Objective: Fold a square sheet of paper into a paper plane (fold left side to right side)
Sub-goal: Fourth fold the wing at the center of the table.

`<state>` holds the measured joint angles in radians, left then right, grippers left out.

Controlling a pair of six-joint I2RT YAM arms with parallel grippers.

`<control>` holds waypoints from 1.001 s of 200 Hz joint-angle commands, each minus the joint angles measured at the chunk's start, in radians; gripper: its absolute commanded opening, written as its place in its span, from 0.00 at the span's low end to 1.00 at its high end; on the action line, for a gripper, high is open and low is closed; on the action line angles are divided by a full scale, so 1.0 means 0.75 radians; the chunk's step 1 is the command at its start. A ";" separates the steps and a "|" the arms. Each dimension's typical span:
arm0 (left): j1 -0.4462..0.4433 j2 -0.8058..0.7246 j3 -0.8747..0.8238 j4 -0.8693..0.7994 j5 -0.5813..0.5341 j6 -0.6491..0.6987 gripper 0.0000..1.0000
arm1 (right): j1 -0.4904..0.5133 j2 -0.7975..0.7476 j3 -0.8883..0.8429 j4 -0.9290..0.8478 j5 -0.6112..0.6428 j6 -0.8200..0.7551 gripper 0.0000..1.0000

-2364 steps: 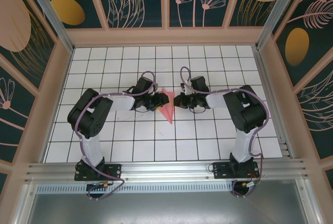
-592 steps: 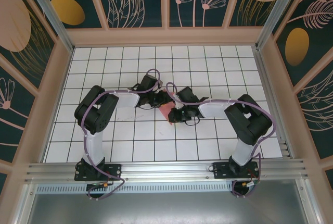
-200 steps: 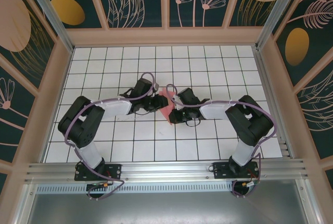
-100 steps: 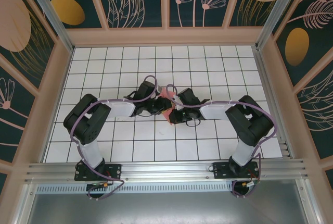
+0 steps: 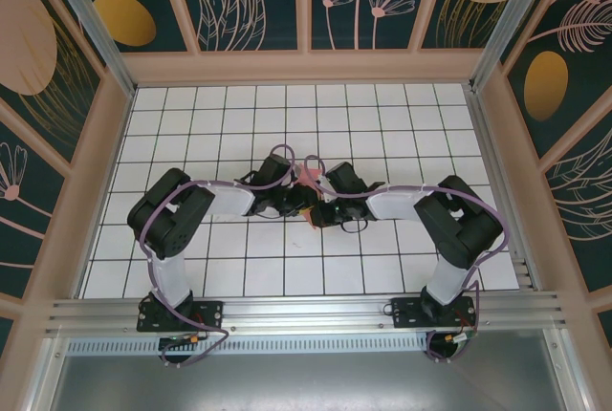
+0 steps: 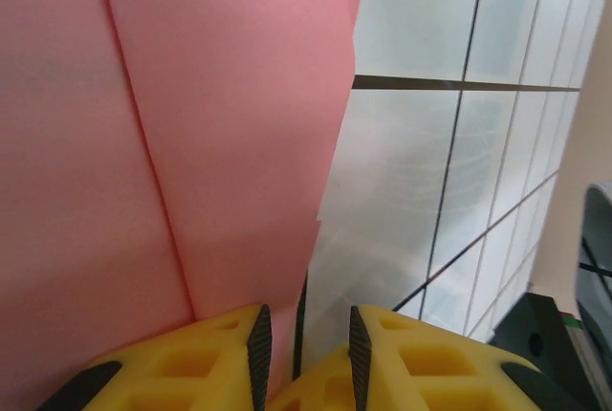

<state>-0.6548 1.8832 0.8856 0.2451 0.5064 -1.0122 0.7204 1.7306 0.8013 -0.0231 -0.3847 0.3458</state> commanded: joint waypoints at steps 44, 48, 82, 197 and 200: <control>0.046 0.118 0.108 -0.181 -0.198 0.141 0.32 | 0.050 0.115 -0.051 -0.288 0.185 -0.017 0.10; 0.054 0.121 0.108 -0.185 -0.201 0.146 0.32 | 0.050 0.115 -0.052 -0.288 0.184 -0.017 0.10; 0.120 0.167 0.236 -0.221 -0.183 0.200 0.32 | 0.051 0.122 -0.058 -0.290 0.177 -0.021 0.10; 0.245 0.427 0.698 -0.345 -0.156 0.280 0.35 | 0.050 0.134 -0.066 -0.271 0.153 -0.021 0.10; 0.249 0.436 0.712 -0.354 -0.156 0.282 0.35 | 0.051 0.135 -0.066 -0.270 0.151 -0.021 0.10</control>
<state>-0.4992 2.1460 1.3457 0.0105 0.4595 -0.8516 0.7414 1.7401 0.8223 -0.0322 -0.3305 0.3458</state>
